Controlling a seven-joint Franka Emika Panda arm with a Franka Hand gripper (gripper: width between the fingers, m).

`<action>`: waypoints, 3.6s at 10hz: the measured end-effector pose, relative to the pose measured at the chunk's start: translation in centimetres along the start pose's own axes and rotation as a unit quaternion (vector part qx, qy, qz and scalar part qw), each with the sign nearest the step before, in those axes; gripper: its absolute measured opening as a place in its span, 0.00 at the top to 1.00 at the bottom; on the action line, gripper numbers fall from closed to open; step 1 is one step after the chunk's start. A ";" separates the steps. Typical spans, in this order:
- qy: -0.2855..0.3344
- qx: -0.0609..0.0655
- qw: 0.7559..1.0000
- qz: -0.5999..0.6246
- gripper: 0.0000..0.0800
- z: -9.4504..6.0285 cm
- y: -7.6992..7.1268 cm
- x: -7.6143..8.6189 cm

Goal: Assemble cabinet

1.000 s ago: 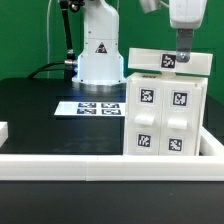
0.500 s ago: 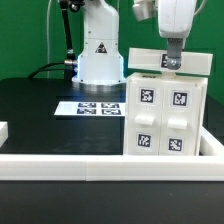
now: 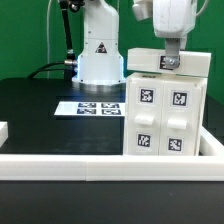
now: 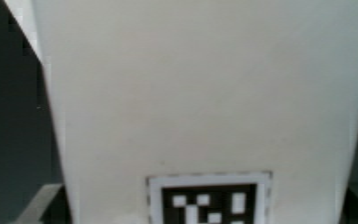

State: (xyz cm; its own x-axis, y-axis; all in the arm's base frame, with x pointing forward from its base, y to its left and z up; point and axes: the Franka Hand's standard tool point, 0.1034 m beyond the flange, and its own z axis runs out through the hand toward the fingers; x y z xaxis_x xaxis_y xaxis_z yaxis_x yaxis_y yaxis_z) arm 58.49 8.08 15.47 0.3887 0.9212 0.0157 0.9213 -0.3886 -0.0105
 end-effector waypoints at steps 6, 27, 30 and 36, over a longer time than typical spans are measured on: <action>0.011 -0.009 0.950 0.313 0.30 0.1 0.2 0.0; 0.040 0.047 0.221 0.973 0.30 0.0 1.3 0.4; 0.032 0.063 0.066 0.995 0.30 0.0 1.3 0.6; 0.028 0.096 -0.031 0.994 0.30 -0.5 1.2 2.2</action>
Offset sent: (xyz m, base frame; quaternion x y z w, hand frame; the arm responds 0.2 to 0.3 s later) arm 0.0000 0.0000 0.0000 0.0000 0.0000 0.2667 0.9638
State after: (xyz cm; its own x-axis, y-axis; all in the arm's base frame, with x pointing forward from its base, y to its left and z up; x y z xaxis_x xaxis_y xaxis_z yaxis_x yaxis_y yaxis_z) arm 60.41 9.62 16.02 -0.4335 -0.8768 -0.2083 -0.8920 0.4503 -0.0390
